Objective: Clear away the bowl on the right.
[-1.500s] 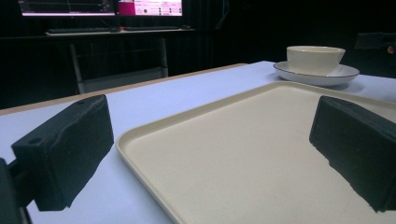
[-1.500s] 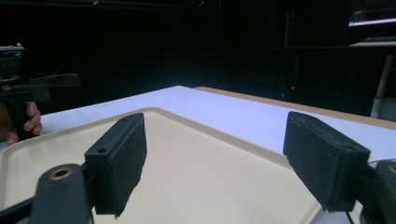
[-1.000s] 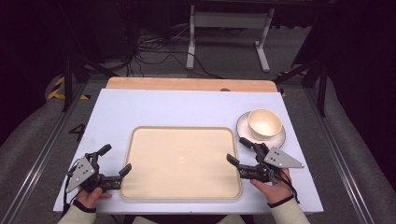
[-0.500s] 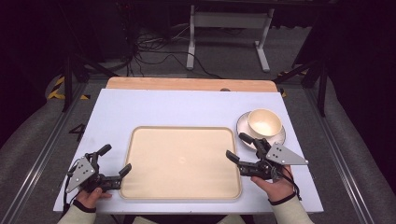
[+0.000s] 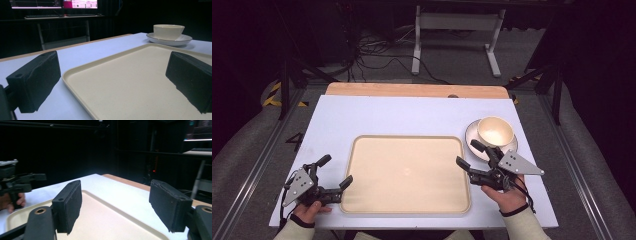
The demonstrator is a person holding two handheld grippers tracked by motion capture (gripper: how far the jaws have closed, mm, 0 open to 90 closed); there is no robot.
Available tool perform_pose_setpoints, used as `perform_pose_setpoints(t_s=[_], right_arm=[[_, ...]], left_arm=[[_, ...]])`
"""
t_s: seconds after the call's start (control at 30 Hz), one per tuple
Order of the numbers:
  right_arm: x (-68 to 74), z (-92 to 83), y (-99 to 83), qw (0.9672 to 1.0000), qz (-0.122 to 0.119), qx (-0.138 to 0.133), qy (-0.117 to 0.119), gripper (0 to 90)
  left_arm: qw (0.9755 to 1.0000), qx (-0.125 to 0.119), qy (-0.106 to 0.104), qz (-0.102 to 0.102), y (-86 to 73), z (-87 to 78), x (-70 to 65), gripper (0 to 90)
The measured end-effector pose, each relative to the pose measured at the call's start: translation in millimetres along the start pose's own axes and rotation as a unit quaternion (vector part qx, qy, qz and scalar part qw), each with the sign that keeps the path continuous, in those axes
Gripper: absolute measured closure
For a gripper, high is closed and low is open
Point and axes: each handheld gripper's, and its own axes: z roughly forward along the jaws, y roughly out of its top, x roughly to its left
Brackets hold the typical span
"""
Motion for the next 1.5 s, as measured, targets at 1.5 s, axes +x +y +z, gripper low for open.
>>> perform_pose_setpoints(t_s=[1.5], right_arm=[[-42.3, -37.5, -5.7, 0.9649, -0.043, -0.018, -0.258, 22.6]], left_arm=[[1.0000, 0.001, 0.000, -0.001, 0.0, 0.0, 0.0, 0.2]])
